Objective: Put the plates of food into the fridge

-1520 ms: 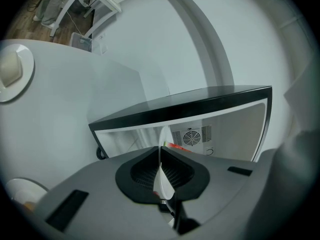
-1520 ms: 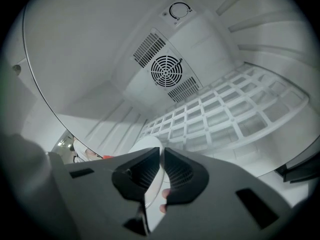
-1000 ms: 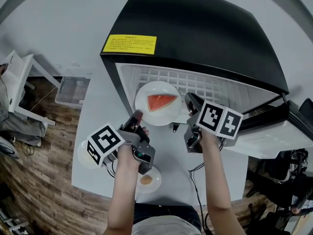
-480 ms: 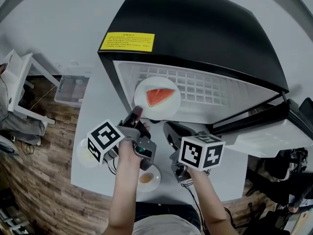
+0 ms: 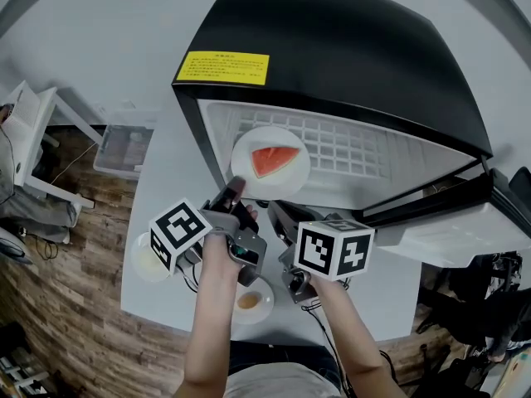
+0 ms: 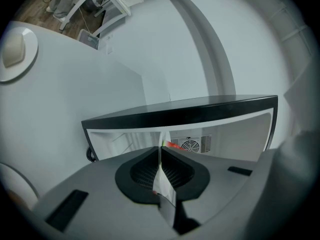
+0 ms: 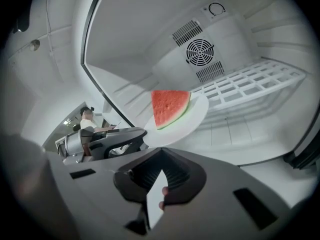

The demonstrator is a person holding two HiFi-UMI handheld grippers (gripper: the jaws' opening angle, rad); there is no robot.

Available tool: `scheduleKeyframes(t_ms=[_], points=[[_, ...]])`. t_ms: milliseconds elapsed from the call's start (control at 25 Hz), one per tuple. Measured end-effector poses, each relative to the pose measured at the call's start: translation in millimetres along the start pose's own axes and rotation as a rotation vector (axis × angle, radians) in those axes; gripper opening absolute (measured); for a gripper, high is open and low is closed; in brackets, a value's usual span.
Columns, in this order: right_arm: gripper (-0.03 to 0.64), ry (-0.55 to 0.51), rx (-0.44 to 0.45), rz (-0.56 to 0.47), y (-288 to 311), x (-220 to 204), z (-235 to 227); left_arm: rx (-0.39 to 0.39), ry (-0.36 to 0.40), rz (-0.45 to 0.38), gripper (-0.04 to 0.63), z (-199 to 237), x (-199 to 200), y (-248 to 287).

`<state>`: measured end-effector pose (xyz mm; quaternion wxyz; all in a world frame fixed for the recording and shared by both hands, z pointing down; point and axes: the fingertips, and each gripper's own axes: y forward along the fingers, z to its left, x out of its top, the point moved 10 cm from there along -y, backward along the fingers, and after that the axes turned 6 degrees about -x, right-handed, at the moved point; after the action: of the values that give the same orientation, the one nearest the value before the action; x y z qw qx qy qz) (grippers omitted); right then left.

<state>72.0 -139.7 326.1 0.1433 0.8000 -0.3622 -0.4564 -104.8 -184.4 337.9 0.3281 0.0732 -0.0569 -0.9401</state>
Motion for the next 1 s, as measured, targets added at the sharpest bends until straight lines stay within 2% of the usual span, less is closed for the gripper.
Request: scheduleKeyframes(t_ms=[120, 520, 840, 1000], points=[[0.014, 0.033, 0.003, -0.012, 4, 5, -3, -0.027, -0.013, 0.017, 0.021, 0, 2, 0], [0.014, 0.050, -0.020, -0.054, 26, 34, -12, -0.040, 0.042, 0.060, 0.021, 0, -7, -17], [0.014, 0.035, -0.049, -0.087, 34, 48, -18, -0.029, 0.101, 0.083, 0.021, 2, -13, -23], [0.014, 0.032, -0.020, -0.137, 20, 41, -15, -0.028, 0.157, 0.073, 0.021, 0, -13, -27]])
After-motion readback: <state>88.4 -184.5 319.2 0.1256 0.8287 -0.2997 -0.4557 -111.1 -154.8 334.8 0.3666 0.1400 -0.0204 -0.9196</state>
